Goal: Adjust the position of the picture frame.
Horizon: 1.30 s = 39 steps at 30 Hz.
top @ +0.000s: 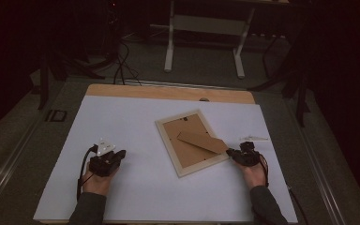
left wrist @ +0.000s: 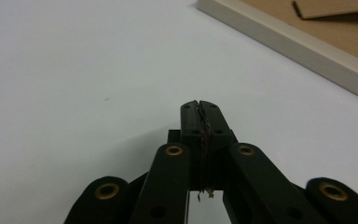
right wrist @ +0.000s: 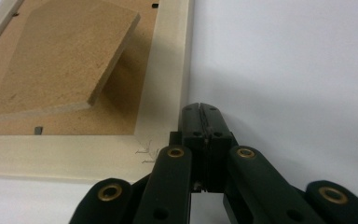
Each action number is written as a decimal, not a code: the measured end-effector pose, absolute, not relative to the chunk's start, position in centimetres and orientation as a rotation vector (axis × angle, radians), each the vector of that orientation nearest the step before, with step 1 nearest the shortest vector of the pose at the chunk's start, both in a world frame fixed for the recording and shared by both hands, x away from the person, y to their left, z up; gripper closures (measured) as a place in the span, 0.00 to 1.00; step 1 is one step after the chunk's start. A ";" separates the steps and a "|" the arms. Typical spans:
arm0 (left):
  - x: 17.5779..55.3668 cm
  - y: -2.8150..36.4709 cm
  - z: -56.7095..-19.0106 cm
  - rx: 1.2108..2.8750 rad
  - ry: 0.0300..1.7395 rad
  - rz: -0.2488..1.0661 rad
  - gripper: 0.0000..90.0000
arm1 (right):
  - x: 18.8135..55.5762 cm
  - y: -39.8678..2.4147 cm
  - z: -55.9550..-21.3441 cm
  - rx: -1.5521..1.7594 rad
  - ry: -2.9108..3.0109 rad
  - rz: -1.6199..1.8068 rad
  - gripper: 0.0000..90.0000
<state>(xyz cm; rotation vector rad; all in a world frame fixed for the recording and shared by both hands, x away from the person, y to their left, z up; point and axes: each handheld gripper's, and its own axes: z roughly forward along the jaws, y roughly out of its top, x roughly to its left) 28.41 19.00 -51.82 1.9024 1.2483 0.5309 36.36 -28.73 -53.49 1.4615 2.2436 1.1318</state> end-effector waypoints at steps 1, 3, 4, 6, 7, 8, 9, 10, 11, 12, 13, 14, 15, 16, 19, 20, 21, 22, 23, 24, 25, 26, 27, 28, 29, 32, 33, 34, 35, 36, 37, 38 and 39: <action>28.4 18.9 -51.8 1.907 1.244 0.529 1.00 | 36.2 -28.5 -53.5 1.456 2.249 1.132 1.00; 28.4 18.6 -51.9 1.910 1.245 0.518 1.00 | 36.1 -28.2 -53.5 1.446 2.257 1.129 1.00; 28.4 18.5 -51.9 1.909 1.243 0.505 1.00 | 36.1 -28.1 -53.5 1.441 2.261 1.131 1.00; 28.4 17.6 -52.1 1.930 1.221 0.496 1.00 | 36.0 -27.8 -53.5 1.430 2.271 1.131 1.00; 28.4 17.4 -52.1 1.938 1.212 0.491 1.00 | 35.9 -27.6 -53.5 1.430 2.273 1.133 1.00; 28.4 17.4 -52.1 1.938 1.212 0.491 1.00 | 35.9 -27.4 -53.5 1.423 2.275 1.135 1.00; 28.4 17.0 -52.1 1.943 1.201 0.486 1.00 | 35.8 -27.3 -53.5 1.421 2.279 1.137 1.00; 28.4 17.0 -52.1 1.943 1.201 0.486 1.00 | 35.8 -27.3 -53.5 1.421 2.279 1.137 1.00; 28.3 16.9 -52.1 1.946 1.193 0.480 1.00 | 35.8 -27.2 -53.5 1.416 2.281 1.140 1.00; 28.3 16.8 -52.1 1.948 1.192 0.476 1.00 | 35.8 -27.0 -53.6 1.416 2.282 1.142 1.00; 28.3 16.8 -52.1 1.948 1.192 0.469 1.00 | 35.8 -26.9 -53.6 1.410 2.284 1.143 1.00; 28.3 16.8 -52.1 1.950 1.190 0.464 1.00 | 35.8 -26.8 -53.6 1.412 2.288 1.146 1.00; 28.3 16.7 -52.2 1.953 1.186 0.454 1.00 | 35.8 -26.7 -53.6 1.409 2.289 1.147 1.00; 28.4 16.7 -52.2 1.960 1.183 0.451 1.00 | 35.7 -26.6 -53.6 1.407 2.294 1.151 1.00; 28.3 16.3 -52.1 1.971 1.169 0.442 1.00 | 35.7 -26.2 -53.6 1.396 2.308 1.153 1.00; 28.3 16.2 -52.1 1.972 1.165 0.443 1.00 | 35.7 -26.0 -53.6 1.389 2.312 1.152 1.00; 28.2 16.1 -52.1 1.978 1.158 0.442 1.00 | 35.7 -25.9 -53.6 1.386 2.317 1.153 1.00; 28.2 15.9 -52.1 1.979 1.155 0.442 1.00 | 35.6 -25.7 -53.6 1.382 2.319 1.152 1.00; 28.2 15.9 -52.1 1.986 1.150 0.440 1.00 | 35.6 -25.6 -53.6 1.379 2.323 1.153 1.00; 28.2 15.9 -52.1 1.985 1.148 0.434 1.00 | 35.6 -25.4 -53.6 1.375 2.328 1.155 1.00; 28.2 15.9 -52.1 1.985 1.147 0.431 1.00 | 35.6 -25.3 -53.5 1.370 2.332 1.153 1.00; 28.1 15.8 -52.1 1.981 1.145 0.430 1.00 | 35.6 -25.2 -53.5 1.365 2.336 1.154 1.00; 28.1 15.8 -52.1 1.980 1.142 0.431 1.00 | 35.6 -25.0 -53.5 1.359 2.343 1.156 1.00; 28.1 15.8 -52.0 1.980 1.140 0.431 1.00 | 35.5 -24.8 -53.6 1.351 2.349 1.157 1.00; 28.1 15.8 -52.0 1.979 1.139 0.430 1.00 | 35.5 -24.7 -53.6 1.344 2.353 1.157 1.00; 28.0 15.8 -52.0 1.979 1.136 0.428 1.00 | 35.4 -24.2 -53.5 1.322 2.371 1.158 1.00; 28.0 15.8 -52.0 1.979 1.136 0.427 1.00 | 35.4 -24.0 -53.5 1.315 2.376 1.160 1.00; 28.0 15.8 -52.0 1.979 1.136 0.427 1.00 | 35.3 -23.9 -53.5 1.307 2.379 1.161 1.00; 28.0 15.8 -52.0 1.979 1.134 0.426 1.00 | 35.3 -23.7 -53.4 1.298 2.382 1.163 1.00; 28.0 15.8 -52.0 1.977 1.134 0.425 1.00 | 35.2 -23.6 -53.4 1.288 2.384 1.165 1.00; 28.0 15.9 -52.0 1.975 1.134 0.426 1.00 | 35.1 -23.4 -53.4 1.279 2.388 1.164 1.00; 28.0 15.9 -52.0 1.970 1.139 0.426 1.00 | 35.1 -23.3 -53.3 1.268 2.392 1.164 1.00; 28.0 16.0 -52.0 1.968 1.142 0.425 1.00 | 35.0 -23.1 -53.3 1.260 2.398 1.161 1.00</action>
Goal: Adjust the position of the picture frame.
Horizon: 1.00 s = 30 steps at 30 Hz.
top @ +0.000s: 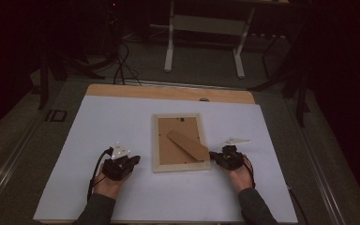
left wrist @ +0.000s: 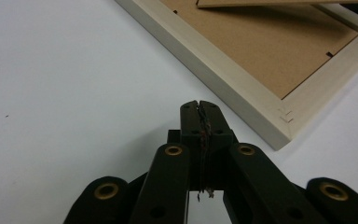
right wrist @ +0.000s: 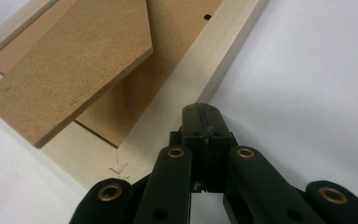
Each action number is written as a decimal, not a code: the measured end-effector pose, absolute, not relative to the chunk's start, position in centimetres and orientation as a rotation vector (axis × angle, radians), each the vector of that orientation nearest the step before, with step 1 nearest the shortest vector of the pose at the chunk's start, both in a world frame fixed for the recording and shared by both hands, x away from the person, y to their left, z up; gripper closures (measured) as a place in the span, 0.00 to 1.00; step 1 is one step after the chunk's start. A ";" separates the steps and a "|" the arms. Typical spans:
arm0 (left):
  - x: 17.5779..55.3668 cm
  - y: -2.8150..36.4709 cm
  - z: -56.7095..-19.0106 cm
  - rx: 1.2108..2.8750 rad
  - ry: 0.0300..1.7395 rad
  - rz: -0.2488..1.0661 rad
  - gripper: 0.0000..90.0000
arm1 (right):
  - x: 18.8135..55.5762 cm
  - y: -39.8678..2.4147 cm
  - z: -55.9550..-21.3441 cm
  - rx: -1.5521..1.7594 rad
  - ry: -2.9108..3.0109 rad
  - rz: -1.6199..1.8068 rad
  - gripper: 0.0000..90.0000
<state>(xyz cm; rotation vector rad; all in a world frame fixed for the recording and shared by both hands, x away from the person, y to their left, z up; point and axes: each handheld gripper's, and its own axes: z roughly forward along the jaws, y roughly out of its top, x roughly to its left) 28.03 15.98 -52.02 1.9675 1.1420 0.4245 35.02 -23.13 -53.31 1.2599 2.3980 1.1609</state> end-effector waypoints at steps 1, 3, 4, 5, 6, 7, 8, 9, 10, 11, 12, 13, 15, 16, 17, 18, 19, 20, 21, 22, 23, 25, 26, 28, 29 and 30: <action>28.0 16.0 -52.0 1.964 1.145 0.424 1.00 | 35.0 -23.0 -53.3 1.256 2.400 1.165 1.00; 28.0 16.1 -52.0 1.962 1.145 0.427 1.00 | 34.9 -22.7 -53.3 1.242 2.405 1.170 1.00; 28.0 16.1 -51.9 1.959 1.144 0.427 1.00 | 34.9 -22.6 -53.3 1.239 2.407 1.169 1.00; 28.0 16.1 -51.9 1.957 1.143 0.427 1.00 | 34.9 -22.4 -53.2 1.234 2.412 1.168 1.00; 28.0 16.1 -51.9 1.956 1.142 0.430 1.00 | 34.8 -22.2 -53.2 1.225 2.421 1.169 1.00; 28.0 16.1 -51.9 1.957 1.141 0.433 1.00 | 34.8 -21.9 -53.2 1.214 2.428 1.167 1.00; 28.0 16.1 -51.9 1.957 1.141 0.436 1.00 | 34.7 -21.7 -53.2 1.203 2.436 1.167 1.00; 28.0 16.1 -51.9 1.957 1.141 0.436 1.00 | 34.7 -21.7 -53.2 1.203 2.436 1.167 1.00; 28.0 16.1 -51.9 1.958 1.142 0.436 1.00 | 34.7 -21.4 -53.2 1.190 2.443 1.168 1.00; 28.0 16.2 -51.9 1.959 1.141 0.439 1.00 | 34.6 -21.0 -53.2 1.180 2.449 1.177 1.00; 27.9 16.2 -51.8 1.958 1.142 0.439 1.00 | 34.6 -20.7 -53.2 1.171 2.453 1.183 1.00; 27.9 16.3 -51.8 1.954 1.144 0.440 1.00 | 34.6 -20.5 -53.2 1.164 2.459 1.189 1.00; 27.9 16.3 -51.8 1.952 1.145 0.442 1.00 | 34.5 -20.0 -53.2 1.151 2.470 1.194 1.00; 27.9 16.3 -51.8 1.952 1.145 0.444 1.00 | 34.5 -19.8 -53.2 1.139 2.477 1.195 1.00; 27.9 16.4 -51.8 1.954 1.145 0.445 1.00 | 34.4 -19.5 -53.1 1.128 2.483 1.197 1.00; 27.9 16.4 -51.8 1.954 1.145 0.444 1.00 | 34.4 -19.3 -53.1 1.118 2.487 1.200 1.00; 28.0 16.4 -51.8 1.955 1.146 0.446 1.00 | 34.4 -19.1 -53.0 1.109 2.491 1.205 1.00; 28.0 16.4 -51.8 1.955 1.147 0.446 1.00 | 34.4 -18.9 -53.0 1.104 2.492 1.211 1.00; 28.0 16.4 -51.8 1.955 1.149 0.446 1.00 | 34.4 -18.7 -52.9 1.094 2.495 1.214 1.00; 28.0 16.4 -51.9 1.957 1.151 0.447 1.00 | 34.4 -18.5 -52.8 1.093 2.499 1.219 1.00; 28.0 16.4 -51.9 1.959 1.153 0.446 1.00 | 34.4 -18.3 -52.8 1.087 2.504 1.223 1.00; 28.1 16.5 -52.0 1.964 1.155 0.447 1.00 | 34.3 -18.0 -52.8 1.080 2.511 1.229 1.00; 28.1 16.5 -52.0 1.965 1.157 0.448 1.00 | 34.3 -17.8 -52.8 1.071 2.515 1.235 1.00; 28.1 16.5 -52.0 1.967 1.158 0.450 1.00 | 34.3 -17.4 -52.9 1.073 2.521 1.246 1.00; 28.1 16.5 -52.0 1.970 1.159 0.451 1.00 | 34.3 -17.3 -52.9 1.070 2.525 1.253 1.00; 28.1 16.5 -52.0 1.971 1.160 0.451 1.00 | 34.3 -17.2 -52.9 1.070 2.528 1.260 1.00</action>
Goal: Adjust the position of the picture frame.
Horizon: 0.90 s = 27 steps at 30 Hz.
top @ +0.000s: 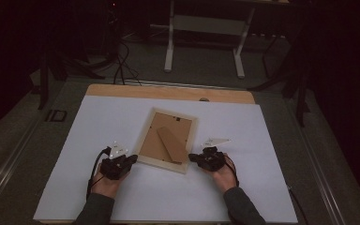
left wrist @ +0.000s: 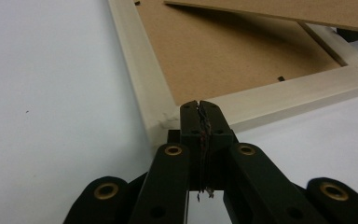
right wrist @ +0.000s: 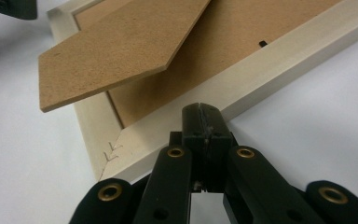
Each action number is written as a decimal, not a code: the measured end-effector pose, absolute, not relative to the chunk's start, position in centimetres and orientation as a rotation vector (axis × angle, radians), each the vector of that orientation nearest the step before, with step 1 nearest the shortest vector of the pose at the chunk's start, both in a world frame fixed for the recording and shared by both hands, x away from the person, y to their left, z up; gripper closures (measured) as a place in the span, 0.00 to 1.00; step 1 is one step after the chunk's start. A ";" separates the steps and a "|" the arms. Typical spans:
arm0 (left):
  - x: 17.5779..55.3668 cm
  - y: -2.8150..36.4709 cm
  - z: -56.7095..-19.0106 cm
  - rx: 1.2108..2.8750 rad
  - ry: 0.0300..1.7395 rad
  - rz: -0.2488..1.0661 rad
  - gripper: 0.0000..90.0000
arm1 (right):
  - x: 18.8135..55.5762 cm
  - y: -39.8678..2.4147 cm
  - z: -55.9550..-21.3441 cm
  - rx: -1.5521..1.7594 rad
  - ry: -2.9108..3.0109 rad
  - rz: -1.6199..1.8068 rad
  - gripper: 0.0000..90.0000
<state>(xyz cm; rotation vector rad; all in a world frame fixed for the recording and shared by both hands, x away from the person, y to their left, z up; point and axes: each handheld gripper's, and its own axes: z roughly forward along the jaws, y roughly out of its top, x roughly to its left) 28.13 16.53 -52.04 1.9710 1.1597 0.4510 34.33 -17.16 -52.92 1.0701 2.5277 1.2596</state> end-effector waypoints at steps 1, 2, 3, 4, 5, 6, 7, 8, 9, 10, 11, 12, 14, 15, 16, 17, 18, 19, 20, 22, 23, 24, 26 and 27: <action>28.2 16.6 -52.1 1.969 1.162 0.452 1.00 | 34.3 -17.0 -52.9 1.064 2.533 1.262 1.00; 28.2 16.6 -52.1 1.970 1.165 0.453 1.00 | 34.3 -16.8 -52.9 1.058 2.537 1.262 1.00; 28.2 16.6 -52.2 1.972 1.170 0.451 1.00 | 34.3 -16.5 -52.9 1.056 2.539 1.263 1.00; 28.3 16.7 -52.2 1.972 1.176 0.452 1.00 | 34.3 -16.3 -52.9 1.045 2.543 1.264 1.00; 28.3 16.8 -52.3 1.971 1.180 0.450 1.00 | 34.3 -16.1 -53.0 1.037 2.546 1.267 1.00; 28.4 16.9 -52.3 1.972 1.188 0.449 1.00 | 34.3 -15.8 -53.0 1.025 2.551 1.268 1.00; 28.4 16.9 -52.4 1.970 1.195 0.446 1.00 | 34.3 -15.6 -53.0 1.021 2.552 1.272 1.00; 28.5 17.0 -52.5 1.975 1.199 0.448 1.00 | 34.3 -15.3 -53.0 1.019 2.555 1.279 1.00; 28.6 17.0 -52.6 1.977 1.204 0.448 1.00 | 34.4 -15.0 -53.1 1.012 2.558 1.285 1.00; 28.6 17.1 -52.6 1.980 1.207 0.453 1.00 | 34.4 -14.8 -53.1 1.003 2.560 1.285 1.00; 28.7 17.1 -52.7 1.981 1.211 0.458 1.00 | 34.4 -14.5 -53.1 1.002 2.564 1.284 1.00; 28.7 17.2 -52.7 1.981 1.215 0.460 1.00 | 34.4 -14.2 -53.1 0.997 2.568 1.286 1.00; 28.7 17.2 -52.7 1.983 1.218 0.465 1.00 | 34.5 -14.0 -53.1 0.986 2.571 1.289 1.00; 28.8 17.2 -52.8 1.984 1.222 0.474 1.00 | 34.5 -13.8 -53.1 0.984 2.573 1.292 1.00; 28.8 17.2 -52.8 1.988 1.222 0.475 1.00 | 34.6 -13.5 -53.1 0.979 2.581 1.296 1.00; 28.8 17.2 -52.9 1.995 1.224 0.480 1.00 | 34.7 -13.4 -53.1 0.975 2.584 1.297 1.00; 28.8 17.1 -52.9 1.997 1.227 0.484 1.00 | 34.8 -13.3 -53.1 0.967 2.588 1.295 1.00; 28.8 17.1 -53.0 2.000 1.226 0.486 1.00 | 34.9 -13.3 -53.0 0.968 2.587 1.292 1.00; 28.8 17.1 -53.0 2.003 1.228 0.489 1.00 | 35.1 -13.3 -52.9 0.968 2.581 1.295 1.00; 28.8 17.1 -53.0 2.006 1.235 0.499 1.00 | 35.6 -13.6 -52.6 0.977 2.561 1.299 1.00; 28.8 17.1 -53.1 2.005 1.242 0.506 1.00 | 36.3 -13.9 -52.3 0.997 2.536 1.294 1.00; 28.8 17.1 -53.1 2.007 1.247 0.514 1.00 | 36.3 -13.9 -52.3 0.997 2.536 1.294 1.00; 28.7 16.9 -53.2 1.996 1.253 0.522 1.00 | 37.1 -14.2 -52.0 1.021 2.506 1.288 1.00; 28.8 16.9 -53.2 1.996 1.253 0.519 1.00 | 37.6 -14.4 -51.8 1.046 2.486 1.279 1.00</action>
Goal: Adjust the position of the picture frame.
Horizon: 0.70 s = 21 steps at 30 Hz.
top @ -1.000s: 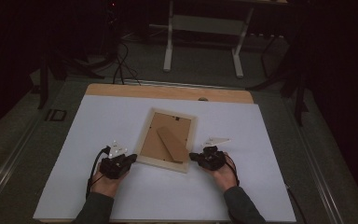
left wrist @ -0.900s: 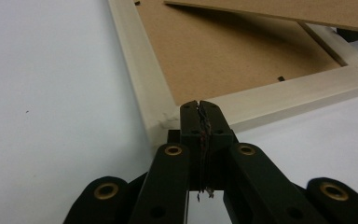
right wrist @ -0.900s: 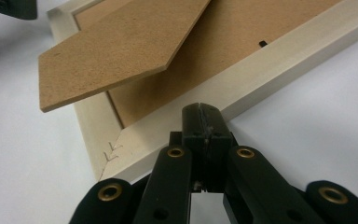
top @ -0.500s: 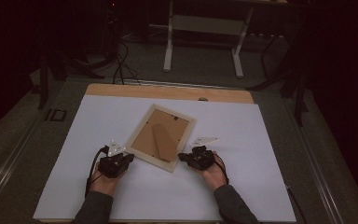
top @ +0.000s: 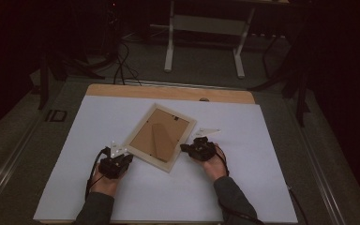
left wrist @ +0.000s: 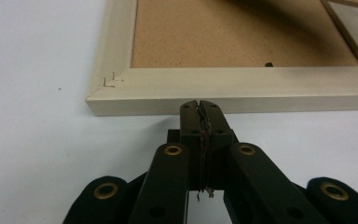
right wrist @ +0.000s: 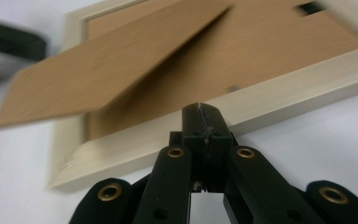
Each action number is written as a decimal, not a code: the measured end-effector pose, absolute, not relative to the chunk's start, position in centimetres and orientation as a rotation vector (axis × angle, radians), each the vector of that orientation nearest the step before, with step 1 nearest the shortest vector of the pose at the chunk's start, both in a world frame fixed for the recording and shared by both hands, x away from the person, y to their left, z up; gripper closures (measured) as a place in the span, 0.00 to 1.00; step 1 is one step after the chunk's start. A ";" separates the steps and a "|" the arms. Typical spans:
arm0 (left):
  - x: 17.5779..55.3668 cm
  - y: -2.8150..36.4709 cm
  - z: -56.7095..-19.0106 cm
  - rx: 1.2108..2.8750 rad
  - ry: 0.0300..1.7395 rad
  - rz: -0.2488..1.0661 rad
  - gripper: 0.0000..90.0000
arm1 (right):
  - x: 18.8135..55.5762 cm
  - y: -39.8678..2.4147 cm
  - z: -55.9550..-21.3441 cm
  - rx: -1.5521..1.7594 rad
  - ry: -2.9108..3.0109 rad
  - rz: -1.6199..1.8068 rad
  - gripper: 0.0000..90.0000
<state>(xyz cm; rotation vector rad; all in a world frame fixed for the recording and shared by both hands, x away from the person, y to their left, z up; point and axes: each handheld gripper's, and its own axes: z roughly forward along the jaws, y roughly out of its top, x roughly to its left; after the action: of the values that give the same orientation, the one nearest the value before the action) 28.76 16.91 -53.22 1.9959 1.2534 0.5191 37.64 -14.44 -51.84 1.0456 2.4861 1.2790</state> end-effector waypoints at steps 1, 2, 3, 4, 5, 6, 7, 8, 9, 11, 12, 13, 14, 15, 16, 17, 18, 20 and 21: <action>28.8 16.9 -53.3 1.999 1.258 0.517 1.00 | 38.5 -14.8 -51.6 1.073 2.455 1.268 1.00; 28.9 16.9 -53.4 1.998 1.264 0.517 1.00 | 39.0 -15.0 -51.5 1.087 2.443 1.258 1.00; 28.9 16.9 -53.4 2.001 1.267 0.520 1.00 | 39.6 -15.2 -51.4 1.099 2.429 1.247 1.00; 28.9 17.0 -53.4 1.999 1.271 0.520 1.00 | 39.6 -15.2 -51.4 1.099 2.429 1.247 1.00; 28.9 17.0 -53.3 1.994 1.275 0.520 1.00 | 40.2 -15.5 -51.4 1.118 2.411 1.245 1.00; 28.9 17.1 -53.3 1.992 1.275 0.519 1.00 | 40.7 -15.8 -51.3 1.147 2.391 1.248 1.00; 28.9 17.1 -53.3 1.994 1.276 0.521 1.00 | 41.3 -16.0 -51.3 1.170 2.374 1.243 1.00; 29.0 17.1 -53.4 1.995 1.277 0.521 1.00 | 41.8 -16.2 -51.3 1.186 2.359 1.237 1.00; 29.0 17.1 -53.4 2.000 1.277 0.521 1.00 | 42.8 -16.6 -51.2 1.220 2.330 1.229 1.00; 29.1 17.0 -53.5 1.999 1.280 0.517 1.00 | 43.2 -16.9 -51.1 1.234 2.311 1.231 1.00; 29.1 16.9 -53.6 1.997 1.282 0.513 1.00 | 44.1 -17.4 -51.0 1.291 2.266 1.237 1.00; 29.0 16.8 -53.6 1.997 1.283 0.513 1.00 | 44.5 -17.7 -51.0 1.315 2.249 1.232 1.00; 29.0 16.7 -53.6 2.001 1.281 0.517 1.00 | 45.0 -18.0 -51.0 1.336 2.235 1.224 1.00; 29.0 16.7 -53.6 2.004 1.278 0.518 1.00 | 45.0 -18.0 -51.0 1.336 2.235 1.224 1.00; 28.9 16.6 -53.6 2.007 1.276 0.521 1.00 | 45.3 -18.2 -51.0 1.363 2.219 1.223 1.00; 28.9 16.6 -53.6 2.010 1.275 0.523 1.00 | 45.6 -18.3 -51.1 1.385 2.206 1.217 1.00; 28.9 16.6 -53.7 2.012 1.274 0.524 1.00 | 46.2 -18.4 -51.3 1.403 2.196 1.203 1.00; 28.9 16.5 -53.7 2.014 1.273 0.526 1.00 | 46.4 -18.4 -51.4 1.409 2.189 1.196 1.00; 28.9 16.5 -53.7 2.012 1.274 0.525 1.00 | 46.5 -18.3 -51.5 1.415 2.185 1.188 1.00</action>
<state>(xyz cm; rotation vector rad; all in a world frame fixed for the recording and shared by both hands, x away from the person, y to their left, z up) 28.86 16.52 -53.70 2.0117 1.2744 0.5254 46.55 -18.29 -51.46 1.4155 2.1849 1.1877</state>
